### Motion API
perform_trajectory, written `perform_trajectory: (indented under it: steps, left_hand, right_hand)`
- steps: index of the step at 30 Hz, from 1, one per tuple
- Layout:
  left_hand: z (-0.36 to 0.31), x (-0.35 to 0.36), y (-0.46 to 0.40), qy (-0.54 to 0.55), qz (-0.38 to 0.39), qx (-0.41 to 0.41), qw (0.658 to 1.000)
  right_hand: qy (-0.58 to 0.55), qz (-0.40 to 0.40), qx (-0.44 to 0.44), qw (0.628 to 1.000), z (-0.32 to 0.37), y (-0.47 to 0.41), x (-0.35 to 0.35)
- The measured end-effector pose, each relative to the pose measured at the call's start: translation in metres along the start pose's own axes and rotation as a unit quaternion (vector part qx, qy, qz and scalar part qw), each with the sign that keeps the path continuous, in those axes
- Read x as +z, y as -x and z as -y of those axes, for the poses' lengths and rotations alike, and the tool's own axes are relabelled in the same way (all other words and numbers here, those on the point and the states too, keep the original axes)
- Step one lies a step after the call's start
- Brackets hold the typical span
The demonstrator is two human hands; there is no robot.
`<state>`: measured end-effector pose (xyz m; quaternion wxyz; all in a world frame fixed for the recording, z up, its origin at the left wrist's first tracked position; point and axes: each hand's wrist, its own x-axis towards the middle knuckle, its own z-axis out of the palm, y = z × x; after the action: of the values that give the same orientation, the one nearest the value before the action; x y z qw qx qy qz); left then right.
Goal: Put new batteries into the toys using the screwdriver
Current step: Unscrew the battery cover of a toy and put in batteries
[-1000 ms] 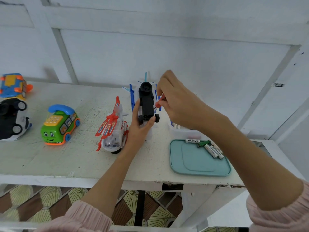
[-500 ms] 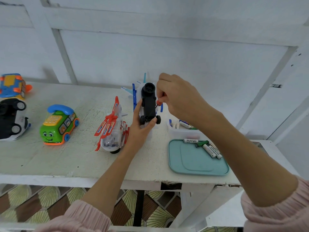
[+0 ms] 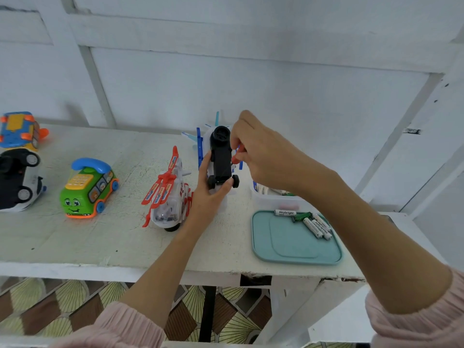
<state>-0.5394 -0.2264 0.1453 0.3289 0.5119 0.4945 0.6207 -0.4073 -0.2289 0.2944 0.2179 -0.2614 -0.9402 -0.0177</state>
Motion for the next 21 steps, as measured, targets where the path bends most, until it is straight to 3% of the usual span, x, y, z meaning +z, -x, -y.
perform_trajectory:
  steps: [4,8,10,13,15,19,21]
  left_hand:
    - [0.001,0.001,0.0,-0.001,0.0,-0.001,1.0]
    - [0.001,0.002,0.001,0.003,-0.005,-0.006,1.0]
    - [0.001,0.002,0.002,0.004,-0.002,-0.004,1.0]
    - [0.001,0.001,0.003,0.0,0.002,0.0,1.0]
    - [0.002,0.001,0.002,0.001,0.001,-0.001,1.0]
    - [0.003,0.001,0.002,-0.003,-0.008,-0.004,1.0]
    - [0.004,0.001,0.002,-0.003,-0.007,-0.005,1.0]
  right_hand:
    - [0.018,0.005,0.078,0.997,0.001,-0.004,-0.002]
    - [0.107,0.04,0.157,0.981,0.003,-0.007,-0.004]
    - [0.062,0.023,0.157,0.985,-0.001,-0.001,-0.006]
    - [-0.12,0.01,0.08,0.99,-0.01,0.005,-0.006]
    - [-0.137,0.019,0.048,0.989,-0.015,0.006,-0.005]
    - [0.114,0.031,0.145,0.982,-0.019,0.005,-0.002]
    - [0.12,0.026,0.161,0.979,-0.02,0.01,0.0]
